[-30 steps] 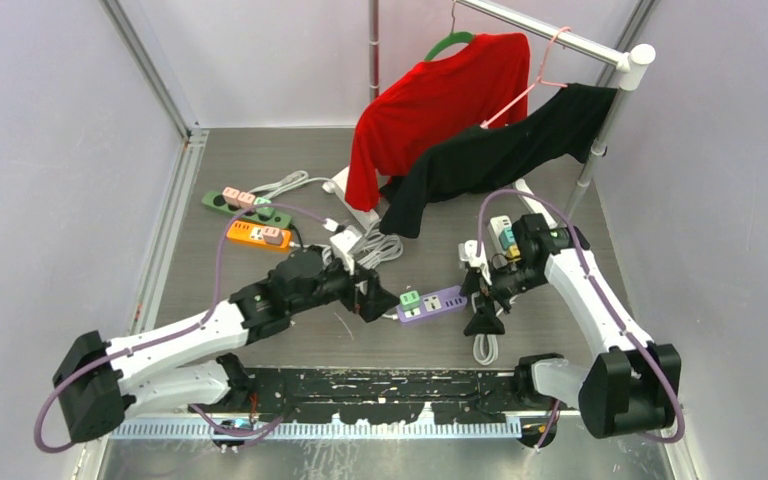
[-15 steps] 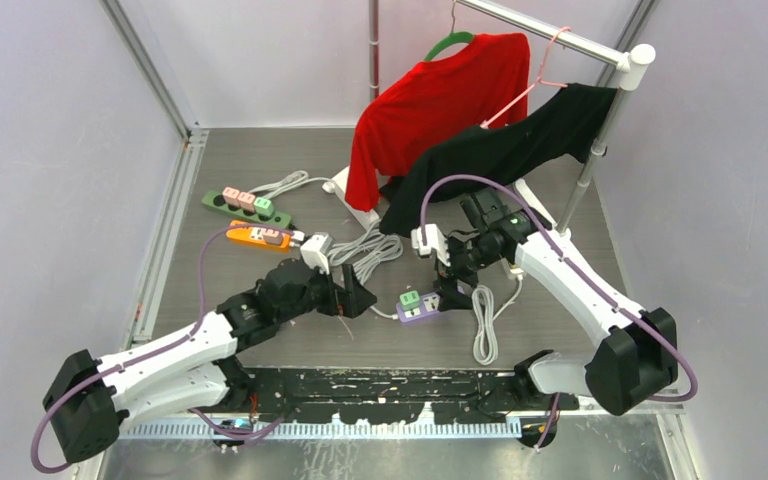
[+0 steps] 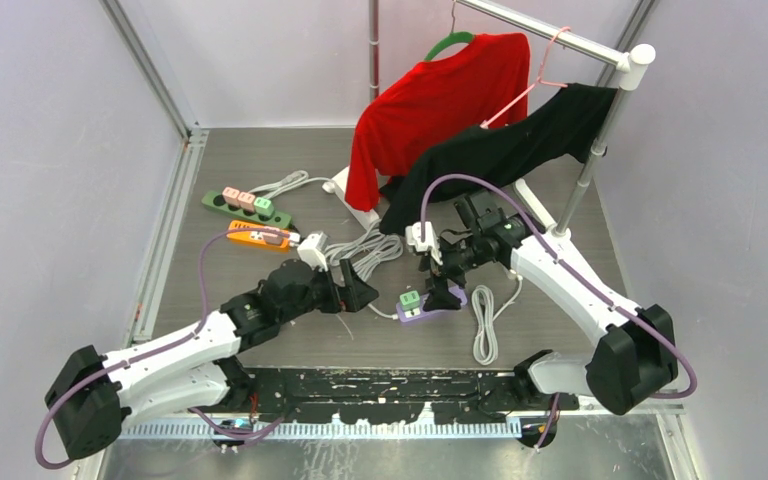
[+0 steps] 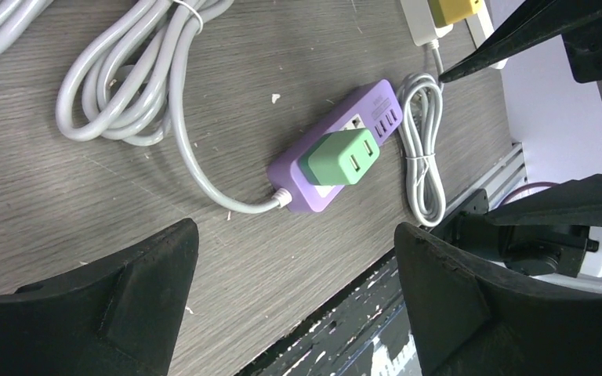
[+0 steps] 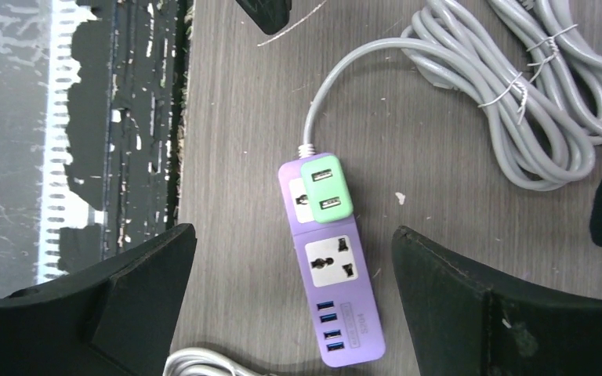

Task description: Pull the plug off the socket

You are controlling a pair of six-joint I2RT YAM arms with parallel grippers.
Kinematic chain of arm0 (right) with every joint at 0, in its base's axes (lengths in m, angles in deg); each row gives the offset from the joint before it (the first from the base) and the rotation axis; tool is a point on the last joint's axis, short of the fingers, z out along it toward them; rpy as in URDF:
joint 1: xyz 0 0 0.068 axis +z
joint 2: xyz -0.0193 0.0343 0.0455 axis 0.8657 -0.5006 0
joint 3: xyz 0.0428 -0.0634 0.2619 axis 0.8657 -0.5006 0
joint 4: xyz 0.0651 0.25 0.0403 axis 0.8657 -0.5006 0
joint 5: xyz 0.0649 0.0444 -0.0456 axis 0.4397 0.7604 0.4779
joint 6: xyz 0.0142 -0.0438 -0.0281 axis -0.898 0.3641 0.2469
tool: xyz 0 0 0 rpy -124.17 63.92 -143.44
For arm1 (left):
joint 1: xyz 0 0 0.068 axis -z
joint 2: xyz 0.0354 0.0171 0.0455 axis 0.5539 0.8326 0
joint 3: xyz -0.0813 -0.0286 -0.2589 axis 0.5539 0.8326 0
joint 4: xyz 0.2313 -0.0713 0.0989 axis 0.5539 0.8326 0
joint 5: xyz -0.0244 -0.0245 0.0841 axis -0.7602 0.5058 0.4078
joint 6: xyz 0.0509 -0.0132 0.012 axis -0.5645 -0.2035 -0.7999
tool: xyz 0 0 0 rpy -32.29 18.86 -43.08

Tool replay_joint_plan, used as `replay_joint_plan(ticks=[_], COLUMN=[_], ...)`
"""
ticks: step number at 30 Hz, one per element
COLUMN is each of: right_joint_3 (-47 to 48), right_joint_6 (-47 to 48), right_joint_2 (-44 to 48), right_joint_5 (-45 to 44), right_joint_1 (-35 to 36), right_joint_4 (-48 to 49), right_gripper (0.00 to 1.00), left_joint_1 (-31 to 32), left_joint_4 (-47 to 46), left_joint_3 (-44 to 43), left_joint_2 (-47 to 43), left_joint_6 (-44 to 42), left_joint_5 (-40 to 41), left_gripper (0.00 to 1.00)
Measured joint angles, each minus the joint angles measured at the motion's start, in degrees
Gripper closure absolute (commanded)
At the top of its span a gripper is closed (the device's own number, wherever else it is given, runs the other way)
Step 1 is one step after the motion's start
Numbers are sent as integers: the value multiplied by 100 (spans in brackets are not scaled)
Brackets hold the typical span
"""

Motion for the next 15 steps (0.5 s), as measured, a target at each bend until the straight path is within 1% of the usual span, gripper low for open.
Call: replay_joint_plan(ticks=[6,10,11,13,15], right_joint_3=[-184,-315,-334,-391,-468], right_joint_6=[-142,-173,-166,-157,-160], right_joint_2=[-24,-168,-243,-374,-516], right_joint_5=[-420,-866,-942,-1075,-1235], right_joint_1=[50,286,396,627,874], right_joint_4=[514,809,846,953,1051], right_gripper=[1,6,7,10,15], left_joint_1=[-22,-22,-22,-22,-26], left_joint_4=[-127,-149,-153,-170,-221], left_joint_3=[221,310,313,313,313], left_joint_2=[0,0,0,22,136], left_joint_6=[72,98,98,114,144], left_joint_5=[164,369,404,470,503], left_gripper=[12,12,16,19,20])
